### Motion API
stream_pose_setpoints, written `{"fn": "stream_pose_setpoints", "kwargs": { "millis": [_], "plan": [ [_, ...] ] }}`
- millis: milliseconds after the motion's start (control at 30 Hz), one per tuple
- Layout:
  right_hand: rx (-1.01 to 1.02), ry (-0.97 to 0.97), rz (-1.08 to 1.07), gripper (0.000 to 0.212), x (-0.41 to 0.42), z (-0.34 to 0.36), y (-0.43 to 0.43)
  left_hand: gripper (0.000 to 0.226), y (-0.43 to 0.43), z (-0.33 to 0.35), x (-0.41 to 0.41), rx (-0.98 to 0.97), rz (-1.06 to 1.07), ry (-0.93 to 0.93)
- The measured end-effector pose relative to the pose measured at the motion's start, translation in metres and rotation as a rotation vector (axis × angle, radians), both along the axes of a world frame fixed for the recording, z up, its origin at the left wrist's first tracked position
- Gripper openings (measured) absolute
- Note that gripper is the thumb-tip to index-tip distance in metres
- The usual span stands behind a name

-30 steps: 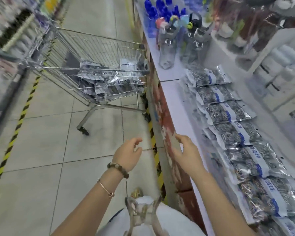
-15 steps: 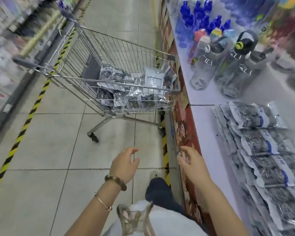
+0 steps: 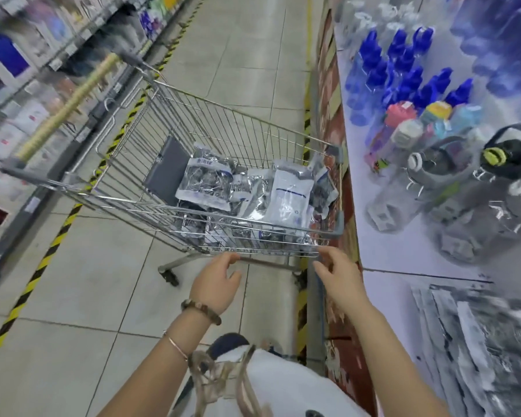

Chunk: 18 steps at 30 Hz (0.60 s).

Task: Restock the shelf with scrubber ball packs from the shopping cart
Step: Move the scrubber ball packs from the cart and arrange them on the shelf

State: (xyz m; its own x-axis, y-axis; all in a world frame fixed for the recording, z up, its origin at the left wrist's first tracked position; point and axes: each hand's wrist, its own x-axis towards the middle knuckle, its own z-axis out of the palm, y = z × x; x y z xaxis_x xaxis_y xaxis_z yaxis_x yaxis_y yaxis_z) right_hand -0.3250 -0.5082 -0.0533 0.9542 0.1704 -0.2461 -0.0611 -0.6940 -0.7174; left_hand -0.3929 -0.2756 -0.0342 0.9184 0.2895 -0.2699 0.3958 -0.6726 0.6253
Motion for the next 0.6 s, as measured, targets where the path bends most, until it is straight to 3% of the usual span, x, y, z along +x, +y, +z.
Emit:
{"fn": "stream_pose_setpoints", "kwargs": {
  "millis": [267,600],
  "plan": [
    [0.033,0.131,-0.035,0.031,0.086,-0.028,0.033,0.027,0.053,-0.017,0.1,-0.065,0.088,0.006],
    [-0.039,0.315,-0.206,0.033,0.221,-0.067,0.104,0.029,0.129,-0.057,0.268,-0.082,-0.047,0.199]
  ]
}}
